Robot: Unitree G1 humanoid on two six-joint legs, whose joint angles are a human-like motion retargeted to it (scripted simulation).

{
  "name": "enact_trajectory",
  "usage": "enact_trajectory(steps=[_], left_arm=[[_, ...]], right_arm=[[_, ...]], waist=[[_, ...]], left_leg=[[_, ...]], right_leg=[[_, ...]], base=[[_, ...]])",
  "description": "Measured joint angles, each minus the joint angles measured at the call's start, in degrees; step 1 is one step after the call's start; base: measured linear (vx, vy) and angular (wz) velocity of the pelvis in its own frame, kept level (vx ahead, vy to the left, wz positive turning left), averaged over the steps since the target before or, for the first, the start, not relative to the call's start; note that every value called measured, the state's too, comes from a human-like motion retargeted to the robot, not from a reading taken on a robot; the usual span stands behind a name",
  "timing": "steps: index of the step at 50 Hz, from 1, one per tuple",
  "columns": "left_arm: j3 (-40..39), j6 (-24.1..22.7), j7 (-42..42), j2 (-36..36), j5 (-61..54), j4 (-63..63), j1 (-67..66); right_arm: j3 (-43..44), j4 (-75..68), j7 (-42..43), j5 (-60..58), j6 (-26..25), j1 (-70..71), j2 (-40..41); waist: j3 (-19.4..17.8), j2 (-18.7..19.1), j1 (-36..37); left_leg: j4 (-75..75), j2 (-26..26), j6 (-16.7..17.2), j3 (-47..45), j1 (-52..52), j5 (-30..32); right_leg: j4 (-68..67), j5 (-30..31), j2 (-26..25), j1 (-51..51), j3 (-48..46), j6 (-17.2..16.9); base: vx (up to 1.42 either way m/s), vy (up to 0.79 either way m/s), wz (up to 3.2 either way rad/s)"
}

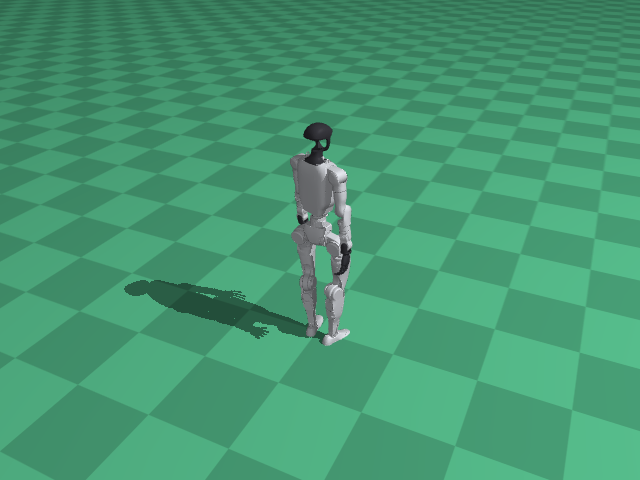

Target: In place motions

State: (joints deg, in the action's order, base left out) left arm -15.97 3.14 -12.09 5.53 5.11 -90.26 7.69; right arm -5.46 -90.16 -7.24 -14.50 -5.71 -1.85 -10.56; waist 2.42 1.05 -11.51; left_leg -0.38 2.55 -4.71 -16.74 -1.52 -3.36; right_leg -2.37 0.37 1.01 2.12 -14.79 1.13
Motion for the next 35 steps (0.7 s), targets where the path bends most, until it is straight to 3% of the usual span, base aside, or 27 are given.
enact_trajectory(steps=[5, 12, 15, 18, 20, 27, 32, 35], left_arm=[[2.64, 0.03, -1.41, 0.99, 1.56, 2.44, 3.8], [0.33, -0.16, -1.47, 1.93, 1.88, 5.01, 2.7], [-1.48, -0.35, -1.03, 2.46, 2.4, 5.29, 0.79], [-3.45, -0.65, -0.1, 2.89, 2.27, 4.73, -1.83], [-5.33, -0.86, 0.69, 2.64, 2.16, 3.98, -4.18], [-11.01, -0.64, -0.56, 2.82, -0.91, -0.6, -12.53], [-15.65, -0.34, 0.2, 3.01, -2.6, -5.97, -18.41], [-17.46, 0.72, -0.19, 2.34, -3.62, -7.15, -23.06]], right_arm=[[2.68, 0.47, 0.19, 0.49, -0.33, -1.98, -0.54], [4.9, 1.78, -0.34, 2.96, -0.37, -3.0, 0.33], [4.73, 2.19, -0.7, 3.47, -0.16, -2.32, 0.58], [3.42, 2.74, -1.26, 2.97, -0.15, -1.44, 0.5], [2.36, 2.96, -1.17, 2.62, -0.15, -1.02, 0.35], [-0.66, 4.44, -1.68, 1.8, 0.37, 2.07, -1.01], [-1.56, 6.11, -0.93, 0.44, 0.27, 5.82, -0.85], [-2.11, 8.82, -0.85, 0.88, 0.82, 7.13, -0.07]], waist=[[0.19, 0.6, -1.42], [0.15, 0.89, -2.35], [-0.04, -0.33, -2.46], [0.14, -2.31, -3.28], [-0.57, -2.34, -2.86], [-8.87, -3.54, 5.26], [-16.06, -6.42, 12.44], [-18.5, -8.0, 14.71]], left_leg=[[0.07, -1.04, 0.71, -0.63, -0.35, 0.14], [3.99, -3.06, 2.6, -1.3, -1.02, -1.64], [12.29, -3.78, 2.97, -1.56, -4.18, -1.68], [22.21, -3.2, 0.61, 0.17, -11.27, -0.54], [21.35, -1.78, 1.23, 1.98, -15.58, -0.58], [6.46, 5.11, -0.01, 7.88, -33.85, -0.68], [2.0, 3.83, -2.31, 7.28, -44.02, 1.34], [1.08, 2.07, -3.55, 7.33, -47.36, 2.04]], right_leg=[[0.09, 0.06, -0.85, 0.57, 0.74, 0.58], [-0.61, -0.69, -1.87, 0.74, 2.77, 1.3], [-1.63, -1.38, -0.45, 1.18, 3.54, 1.22], [-2.31, -1.66, 2.6, 1.43, 2.83, 1.12], [-2.54, -2.02, 2.61, 0.67, 2.26, 1.64], [-4.35, -3.28, 1.18, -5.17, 4.09, 4.47], [-5.23, -2.72, 2.89, -10.39, 5.72, 6.28], [-6.94, -2.95, 4.18, -11.85, 7.23, 6.57]], base=[[-0.07, -0.11, -0.12], [-0.05, -0.12, -0.07], [-0.08, -0.07, 0.22], [-0.09, -0.06, 0.48], [-0.07, -0.01, 0.25], [-0.02, -0.01, -0.27], [-0.02, 0.01, -0.89], [0.09, 0.0, -0.84]])
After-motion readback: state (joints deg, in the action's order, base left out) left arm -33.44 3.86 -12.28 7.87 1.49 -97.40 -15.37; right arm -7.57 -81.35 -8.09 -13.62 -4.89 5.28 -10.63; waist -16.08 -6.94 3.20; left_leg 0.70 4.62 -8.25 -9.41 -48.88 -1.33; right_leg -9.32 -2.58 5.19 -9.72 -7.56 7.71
